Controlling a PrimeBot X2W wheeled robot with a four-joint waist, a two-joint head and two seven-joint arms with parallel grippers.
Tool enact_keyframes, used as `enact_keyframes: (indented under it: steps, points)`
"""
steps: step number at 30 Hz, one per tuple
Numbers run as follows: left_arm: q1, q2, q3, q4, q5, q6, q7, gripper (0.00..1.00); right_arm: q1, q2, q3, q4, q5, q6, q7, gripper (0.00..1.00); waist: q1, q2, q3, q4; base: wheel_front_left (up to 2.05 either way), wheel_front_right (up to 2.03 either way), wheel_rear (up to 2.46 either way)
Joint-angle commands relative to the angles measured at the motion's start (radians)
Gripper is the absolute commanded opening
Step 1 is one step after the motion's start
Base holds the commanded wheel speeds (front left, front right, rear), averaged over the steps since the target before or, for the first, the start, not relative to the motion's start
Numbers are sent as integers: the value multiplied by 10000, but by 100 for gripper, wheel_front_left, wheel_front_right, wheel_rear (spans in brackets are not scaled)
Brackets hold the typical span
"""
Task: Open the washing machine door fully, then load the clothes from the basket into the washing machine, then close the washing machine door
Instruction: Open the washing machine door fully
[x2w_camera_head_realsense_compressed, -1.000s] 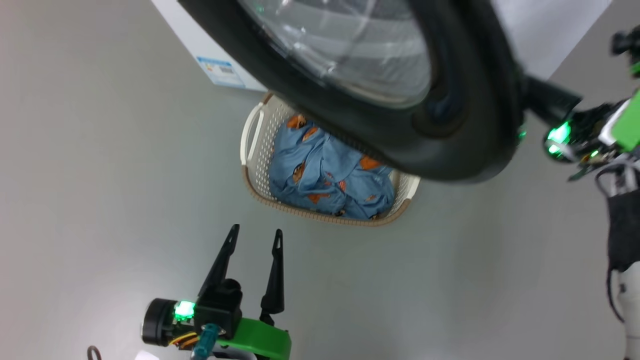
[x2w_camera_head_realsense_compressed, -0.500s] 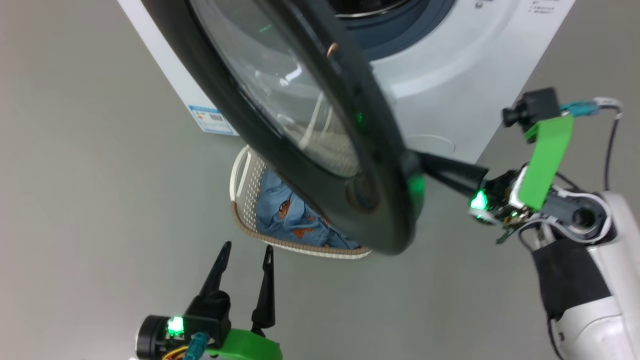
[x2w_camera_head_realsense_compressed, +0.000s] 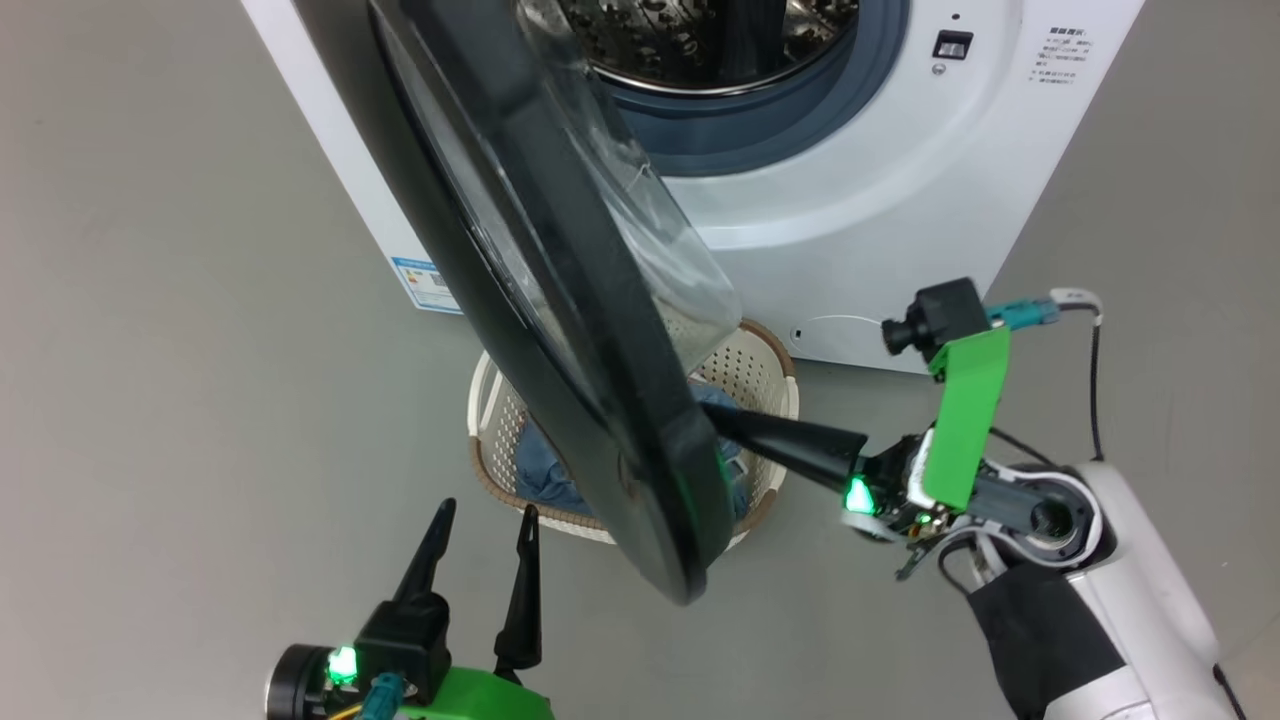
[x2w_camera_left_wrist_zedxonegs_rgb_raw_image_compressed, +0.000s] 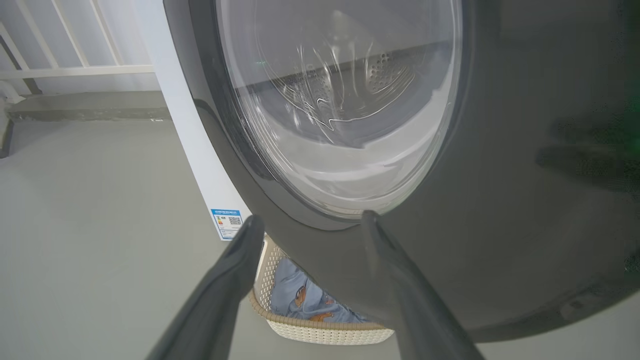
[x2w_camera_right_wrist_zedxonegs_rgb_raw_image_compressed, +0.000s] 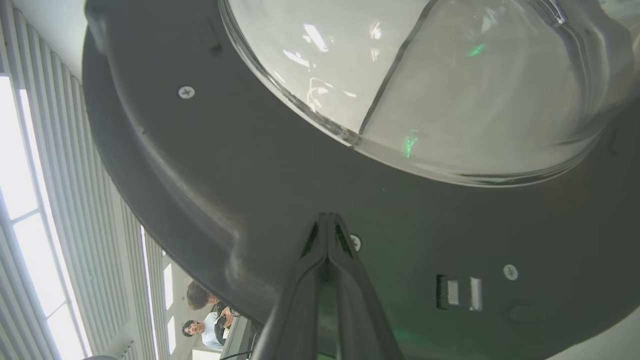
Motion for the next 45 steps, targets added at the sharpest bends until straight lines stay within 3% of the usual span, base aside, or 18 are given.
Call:
enact_keyframes:
  steps: [1,24,34,35,37,41,43,45]
  points:
    - [9,104,344,-204,-79,-15,-65,100,171,286,425,-283,222,17,-120,0,-1,-1,-40,64,0,0,0]
    - [-42,104,339,-216,-113,-59,-65,100,220,320,2008,-180,823,17,-1548,0,-1,-1,-269,357,0,0,0]
    - [102,104,567,-176,-23,-157,-65,100,311,156,1978,-427,-66,17,-1830,0,-1,-1,-506,84,0,0,0]
    - [111,104,615,-150,10,-188,-65,100,331,84,1986,-517,-208,17,-1921,5,-1,-1,-544,41,0,0,0]
    - [147,104,732,-107,67,-244,-65,100,385,-43,1998,-683,-410,17,-2134,28,-1,-1,-635,-57,0,0,0]
    - [246,104,956,-64,190,-365,-65,100,542,-360,2092,-981,-614,17,-2448,58,-1,-1,-811,-250,0,0,0]
    - [303,104,1065,-43,238,-430,-65,100,637,-532,2125,-1153,-682,17,-2664,97,-1,-1,-896,-348,0,0,0]
    - [367,104,1174,-10,277,-496,-65,100,739,-711,2162,-1328,-748,17,-2911,100,-1,-1,-1007,-439,0,0,0]
